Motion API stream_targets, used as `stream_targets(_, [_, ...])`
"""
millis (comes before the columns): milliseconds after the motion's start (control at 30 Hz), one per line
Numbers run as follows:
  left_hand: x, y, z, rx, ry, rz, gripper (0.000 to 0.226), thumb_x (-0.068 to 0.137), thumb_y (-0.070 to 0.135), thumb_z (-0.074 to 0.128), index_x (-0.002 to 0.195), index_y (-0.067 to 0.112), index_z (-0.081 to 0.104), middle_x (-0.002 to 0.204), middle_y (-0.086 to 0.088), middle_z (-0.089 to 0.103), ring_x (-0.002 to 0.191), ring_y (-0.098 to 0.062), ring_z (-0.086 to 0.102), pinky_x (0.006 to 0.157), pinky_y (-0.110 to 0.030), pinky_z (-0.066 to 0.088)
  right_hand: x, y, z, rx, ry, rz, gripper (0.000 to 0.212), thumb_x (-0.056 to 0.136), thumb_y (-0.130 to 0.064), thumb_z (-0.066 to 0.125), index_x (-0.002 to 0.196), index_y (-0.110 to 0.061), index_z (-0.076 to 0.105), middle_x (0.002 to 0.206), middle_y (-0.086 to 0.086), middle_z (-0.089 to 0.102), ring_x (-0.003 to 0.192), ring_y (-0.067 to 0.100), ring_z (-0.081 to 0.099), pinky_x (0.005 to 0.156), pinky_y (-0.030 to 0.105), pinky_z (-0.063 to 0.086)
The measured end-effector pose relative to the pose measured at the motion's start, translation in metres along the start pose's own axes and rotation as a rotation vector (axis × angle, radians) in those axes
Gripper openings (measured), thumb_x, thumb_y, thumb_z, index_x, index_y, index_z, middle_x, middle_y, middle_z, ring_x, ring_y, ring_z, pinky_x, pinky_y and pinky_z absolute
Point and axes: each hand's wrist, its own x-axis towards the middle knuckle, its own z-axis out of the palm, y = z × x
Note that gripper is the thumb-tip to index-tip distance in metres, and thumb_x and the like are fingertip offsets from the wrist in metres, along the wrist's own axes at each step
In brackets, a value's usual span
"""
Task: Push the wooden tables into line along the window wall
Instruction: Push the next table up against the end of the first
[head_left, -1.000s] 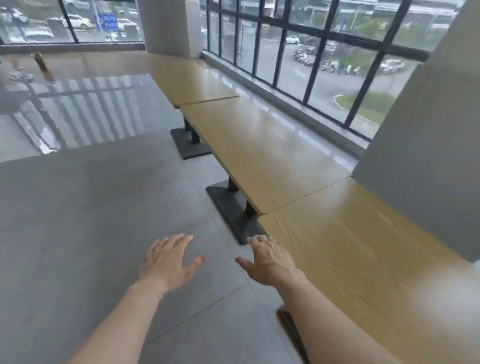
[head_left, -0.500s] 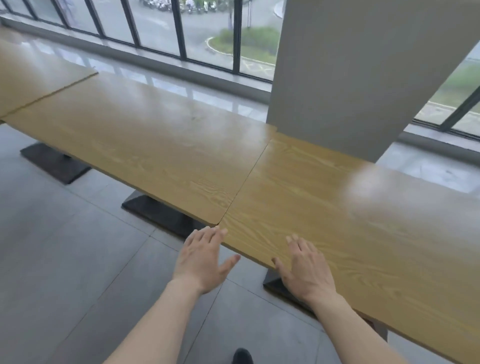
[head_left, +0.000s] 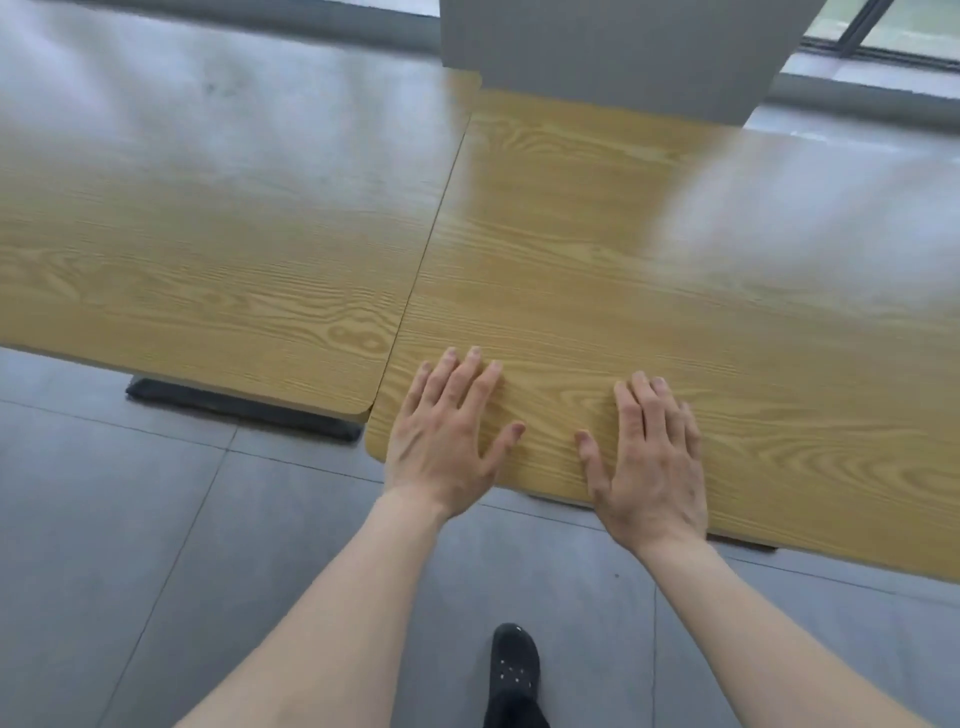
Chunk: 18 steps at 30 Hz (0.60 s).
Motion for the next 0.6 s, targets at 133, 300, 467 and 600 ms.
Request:
stream_targets(133, [0.008, -0.005, 0.007, -0.016, 0.043, -0.016, 0.071, 0.098, 0.065, 0.035, 0.158, 0.028, 0.033, 0.169, 0.004, 0.026, 0.159, -0.018, 0.011, 0.129, -0.041, 0.005, 0.0, 0.002, 0.007, 0.014, 0.066, -0.009, 0.071, 0.099, -0.056, 0.038, 0.15, -0.007, 0.043, 0.161, 0.011, 0.039, 0.155, 0.029, 0.024, 0.126, 0.049, 0.017])
stream_targets(300, [0.012, -0.007, 0.008, -0.005, 0.036, -0.009, 0.071, 0.097, 0.065, 0.038, 0.158, 0.028, 0.035, 0.167, 0.005, 0.029, 0.158, -0.018, 0.012, 0.128, -0.044, 0.009, 0.003, 0.002, 0.009, 0.002, 0.134, -0.021, 0.071, 0.097, -0.054, 0.041, 0.146, -0.004, 0.05, 0.157, 0.014, 0.045, 0.152, 0.033, 0.032, 0.124, 0.052, 0.021])
stream_targets(467, [0.037, -0.011, 0.01, -0.001, 0.046, 0.01, 0.071, 0.096, 0.065, 0.039, 0.157, 0.028, 0.037, 0.166, 0.004, 0.031, 0.158, -0.019, 0.014, 0.128, -0.045, 0.012, 0.024, 0.004, 0.012, -0.007, 0.163, -0.005, 0.072, 0.097, -0.055, 0.04, 0.146, -0.003, 0.05, 0.156, 0.015, 0.046, 0.152, 0.033, 0.032, 0.123, 0.054, 0.023])
stream_targets(600, [0.054, -0.012, 0.013, 0.01, 0.047, 0.025, 0.071, 0.096, 0.065, 0.04, 0.157, 0.027, 0.038, 0.166, 0.003, 0.032, 0.158, -0.02, 0.016, 0.127, -0.046, 0.014, 0.037, 0.008, 0.013, -0.013, 0.176, 0.004, 0.072, 0.096, -0.054, 0.041, 0.145, -0.002, 0.05, 0.156, 0.016, 0.046, 0.151, 0.034, 0.033, 0.123, 0.055, 0.024])
